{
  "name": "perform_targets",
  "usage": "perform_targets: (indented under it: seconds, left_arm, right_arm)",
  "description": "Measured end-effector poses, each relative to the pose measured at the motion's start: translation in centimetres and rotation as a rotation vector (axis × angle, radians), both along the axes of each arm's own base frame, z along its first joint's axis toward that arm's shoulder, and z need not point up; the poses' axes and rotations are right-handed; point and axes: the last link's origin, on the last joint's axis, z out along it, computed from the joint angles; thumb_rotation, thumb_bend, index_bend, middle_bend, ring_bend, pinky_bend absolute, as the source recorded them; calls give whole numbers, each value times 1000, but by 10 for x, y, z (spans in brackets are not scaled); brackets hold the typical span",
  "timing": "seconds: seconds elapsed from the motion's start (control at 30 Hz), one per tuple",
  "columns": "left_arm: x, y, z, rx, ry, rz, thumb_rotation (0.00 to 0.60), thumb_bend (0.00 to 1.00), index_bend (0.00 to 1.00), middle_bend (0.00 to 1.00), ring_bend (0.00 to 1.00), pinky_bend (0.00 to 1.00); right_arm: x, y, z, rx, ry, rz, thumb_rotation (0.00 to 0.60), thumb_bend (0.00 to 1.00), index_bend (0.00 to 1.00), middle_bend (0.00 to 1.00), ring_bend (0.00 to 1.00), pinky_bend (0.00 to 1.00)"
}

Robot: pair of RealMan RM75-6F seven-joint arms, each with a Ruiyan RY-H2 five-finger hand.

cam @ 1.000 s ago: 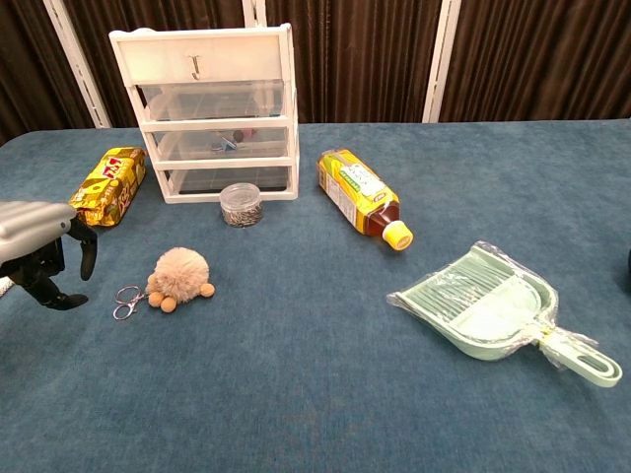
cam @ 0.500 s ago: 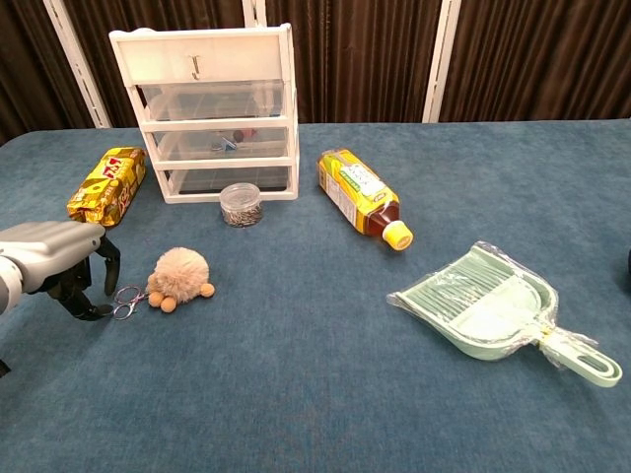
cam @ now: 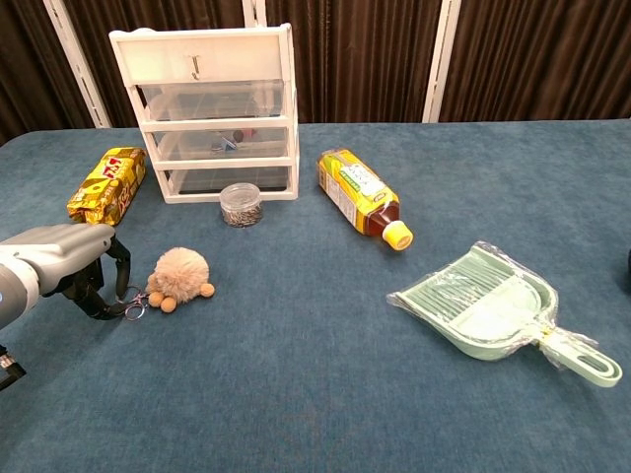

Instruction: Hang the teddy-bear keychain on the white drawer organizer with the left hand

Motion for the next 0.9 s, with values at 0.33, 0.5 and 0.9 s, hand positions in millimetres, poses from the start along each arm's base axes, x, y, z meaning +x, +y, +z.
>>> perform_targets:
  seconds: [0.33, 0.5, 0.9]
  left_arm:
    - [2, 0, 2, -1, -8, 4, 600, 316, 548, 1000, 932, 773]
    - [3, -2, 1, -4, -21, 19, 600, 316, 551, 1000, 932, 773]
    - [0, 1, -1, -4, -3, 30, 600, 317, 551, 1000, 932, 773]
  right_arm:
    - [0, 1, 0, -2, 3, 1, 600, 57, 0, 0, 0, 0]
    - [0, 1, 0, -1, 3, -2, 600, 57, 0, 0, 0, 0]
    - [0, 1, -1, 1, 2, -3, 600, 57, 0, 0, 0, 0]
